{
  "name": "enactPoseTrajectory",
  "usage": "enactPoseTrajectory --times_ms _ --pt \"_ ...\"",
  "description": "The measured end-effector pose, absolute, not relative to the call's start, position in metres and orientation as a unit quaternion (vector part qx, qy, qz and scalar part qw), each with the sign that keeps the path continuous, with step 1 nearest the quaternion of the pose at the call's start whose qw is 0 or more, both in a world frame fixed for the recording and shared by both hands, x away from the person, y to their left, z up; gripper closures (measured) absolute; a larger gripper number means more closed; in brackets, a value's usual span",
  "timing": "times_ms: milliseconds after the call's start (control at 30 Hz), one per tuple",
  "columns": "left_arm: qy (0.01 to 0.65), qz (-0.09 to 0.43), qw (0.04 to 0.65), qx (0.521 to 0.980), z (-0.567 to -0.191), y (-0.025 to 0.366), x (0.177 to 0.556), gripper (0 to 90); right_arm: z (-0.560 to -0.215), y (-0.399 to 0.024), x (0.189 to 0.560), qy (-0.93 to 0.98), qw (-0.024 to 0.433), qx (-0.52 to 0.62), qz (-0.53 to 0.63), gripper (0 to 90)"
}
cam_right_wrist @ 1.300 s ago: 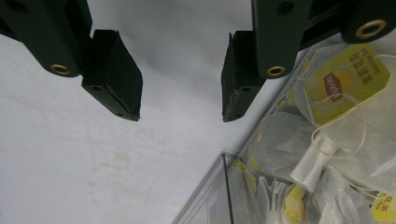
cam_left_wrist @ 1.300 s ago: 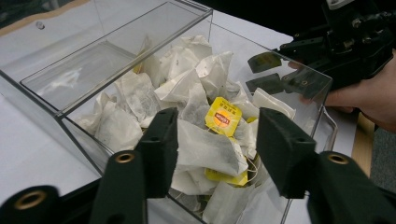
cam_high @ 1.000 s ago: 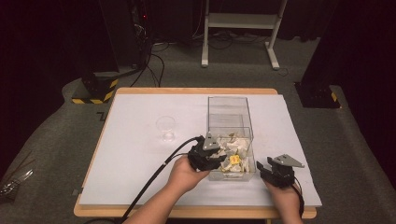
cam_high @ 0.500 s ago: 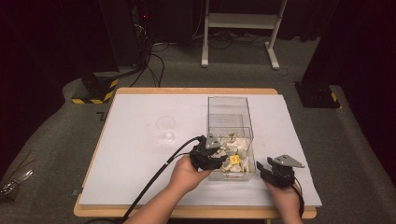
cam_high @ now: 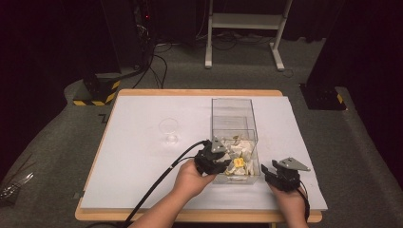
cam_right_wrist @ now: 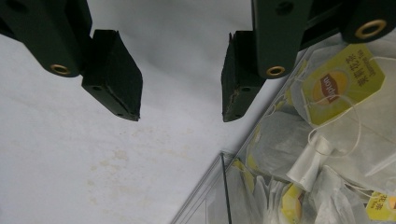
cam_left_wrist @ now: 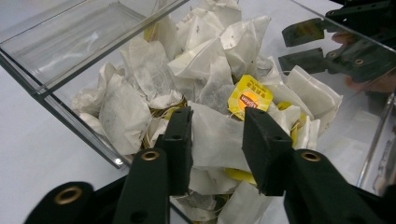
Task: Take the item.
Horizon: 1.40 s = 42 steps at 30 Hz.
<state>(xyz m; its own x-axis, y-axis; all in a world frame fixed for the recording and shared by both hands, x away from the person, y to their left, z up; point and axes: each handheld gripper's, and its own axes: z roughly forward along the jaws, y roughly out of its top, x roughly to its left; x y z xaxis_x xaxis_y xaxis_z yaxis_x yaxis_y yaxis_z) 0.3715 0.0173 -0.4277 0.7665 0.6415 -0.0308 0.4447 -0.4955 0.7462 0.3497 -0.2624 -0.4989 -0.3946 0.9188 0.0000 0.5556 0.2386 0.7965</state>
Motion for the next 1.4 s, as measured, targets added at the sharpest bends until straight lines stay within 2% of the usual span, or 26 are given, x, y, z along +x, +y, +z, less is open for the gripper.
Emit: enactPoseTrajectory --times_ms 33,100,267,1400 --pt "0.315 0.12 0.395 0.855 -0.428 0.019 0.371 72.3 -0.499 -0.263 0.35 0.748 0.244 0.493 0.372 48.6" --pt "0.314 0.112 0.401 0.853 -0.43 0.021 0.37 78.8 -0.499 -0.263 0.35 0.747 0.244 0.493 0.372 48.6" --pt "0.314 0.105 0.413 0.848 -0.432 0.024 0.369 89.3 -0.499 -0.263 0.349 0.747 0.244 0.493 0.372 48.6" --pt "0.302 0.127 0.501 0.801 -0.416 0.044 0.36 90.0 -0.5 -0.262 0.352 0.75 0.246 0.492 0.368 48.6"
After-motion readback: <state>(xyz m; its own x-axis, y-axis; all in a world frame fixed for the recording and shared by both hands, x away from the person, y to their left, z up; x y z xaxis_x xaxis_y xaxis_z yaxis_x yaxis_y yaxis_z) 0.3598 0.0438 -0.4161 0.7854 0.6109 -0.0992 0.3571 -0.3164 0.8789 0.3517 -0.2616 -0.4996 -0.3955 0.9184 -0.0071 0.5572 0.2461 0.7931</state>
